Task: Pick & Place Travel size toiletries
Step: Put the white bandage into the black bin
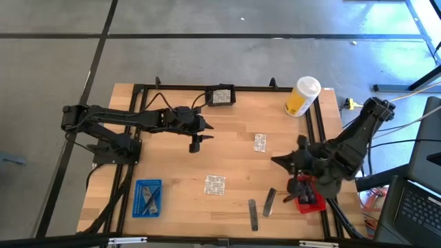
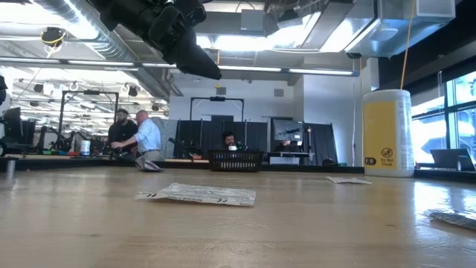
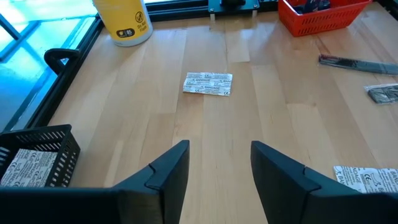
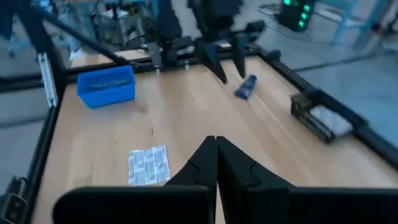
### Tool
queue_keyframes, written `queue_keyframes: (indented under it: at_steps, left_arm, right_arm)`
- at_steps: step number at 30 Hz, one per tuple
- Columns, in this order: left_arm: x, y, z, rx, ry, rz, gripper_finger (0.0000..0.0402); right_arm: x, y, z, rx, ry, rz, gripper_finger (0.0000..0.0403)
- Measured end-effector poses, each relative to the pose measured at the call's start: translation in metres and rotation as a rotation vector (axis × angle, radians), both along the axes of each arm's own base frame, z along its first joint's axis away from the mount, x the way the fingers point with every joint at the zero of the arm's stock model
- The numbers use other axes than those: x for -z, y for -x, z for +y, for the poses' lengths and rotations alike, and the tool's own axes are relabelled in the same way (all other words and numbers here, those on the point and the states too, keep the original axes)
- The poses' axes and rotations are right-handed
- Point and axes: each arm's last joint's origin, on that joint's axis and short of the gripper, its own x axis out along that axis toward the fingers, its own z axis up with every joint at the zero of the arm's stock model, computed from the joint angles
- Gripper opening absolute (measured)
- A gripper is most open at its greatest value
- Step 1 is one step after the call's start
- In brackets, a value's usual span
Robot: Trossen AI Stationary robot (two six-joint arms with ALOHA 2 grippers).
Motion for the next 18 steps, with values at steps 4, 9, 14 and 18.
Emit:
queue_keyframes:
  at_steps: [4,9,14,18]
  left_arm:
    - [0.0,0.0,0.0,0.0,0.0,0.0,0.0164]
    - [0.0,0.0,0.0,0.0,0.0,0.0,0.0166]
    - [0.0,0.0,0.0,0.0,0.0,0.0,0.0164]
    - [0.0,0.0,0.0,0.0,0.0,0.0,0.0163]
  right_arm:
    - [-0.003,-0.016,-0.007,-0.092,0.062,0.061,0.0003]
    - [0.01,-0.028,-0.02,-0.126,0.024,0.155,0.0002]
    - [0.033,-0.037,-0.036,-0.13,-0.009,0.261,0.0002]
    - [0.051,-0.043,-0.052,-0.071,-0.013,0.323,0.0002]
